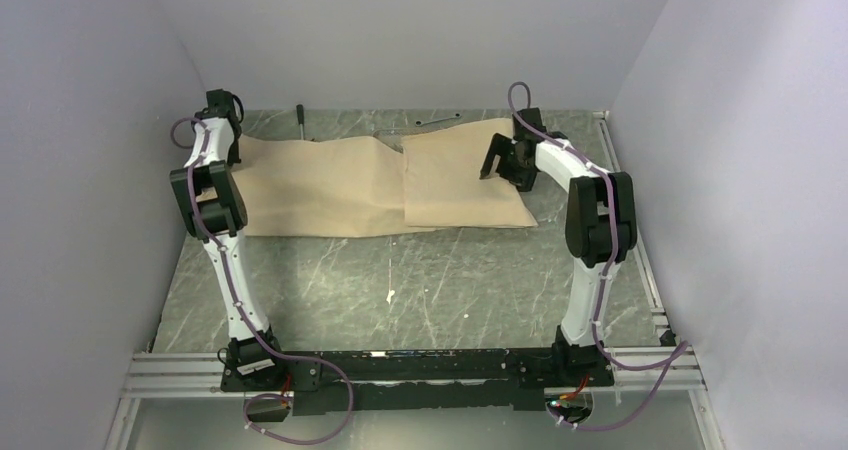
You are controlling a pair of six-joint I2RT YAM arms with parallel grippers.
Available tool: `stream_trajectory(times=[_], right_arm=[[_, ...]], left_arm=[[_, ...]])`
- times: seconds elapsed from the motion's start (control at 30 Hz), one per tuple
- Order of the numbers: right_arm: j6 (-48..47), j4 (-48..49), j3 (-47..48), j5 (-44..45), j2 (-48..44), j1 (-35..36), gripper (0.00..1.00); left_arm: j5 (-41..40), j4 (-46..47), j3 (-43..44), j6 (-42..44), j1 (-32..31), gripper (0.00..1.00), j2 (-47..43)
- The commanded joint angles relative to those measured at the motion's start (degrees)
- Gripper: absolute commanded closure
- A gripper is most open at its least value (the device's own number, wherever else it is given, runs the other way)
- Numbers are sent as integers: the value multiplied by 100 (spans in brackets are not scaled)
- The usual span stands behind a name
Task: Open and lay out the surgical kit
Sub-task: Open the surgical kit at the center of the board.
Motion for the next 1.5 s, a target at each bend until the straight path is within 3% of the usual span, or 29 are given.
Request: stream_trajectory(times=[0.0, 0.33, 0.4, 0.47, 0.6, 0.87, 1.13, 1.3, 1.47], right_arm=[[421, 226, -73, -147, -291, 245, 14], [650, 266, 8, -229, -200, 382, 15], [684, 280, 4, -228, -218, 388, 15], [693, 273, 25, -211, -253, 383, 14], [604, 137, 220, -254, -242, 388, 14], [507, -251, 510, -23, -232, 423, 14], [264, -765, 956, 880, -505, 528, 14], [-115, -1003, 1277, 1793, -654, 1034, 14], [-867, -906, 1480, 2394, -583, 2016, 14]], left_arm=[[-942, 398, 322, 357, 303, 100, 158], [-1270, 384, 417, 278, 419, 97, 221], [-1183, 316, 451, 159, 416, 71, 156], [-990, 277, 440, 7, 413, 54, 9], [-567, 124, 469, -275, 321, 38, -394], [-797, 130, 268, -214, -153, 27, -929], [-86, 72, -82, -666, -444, 17, -1501], [554, -25, -715, -1318, -461, 17, -1833], [1109, 177, -1908, -1985, -451, 22, -2193]])
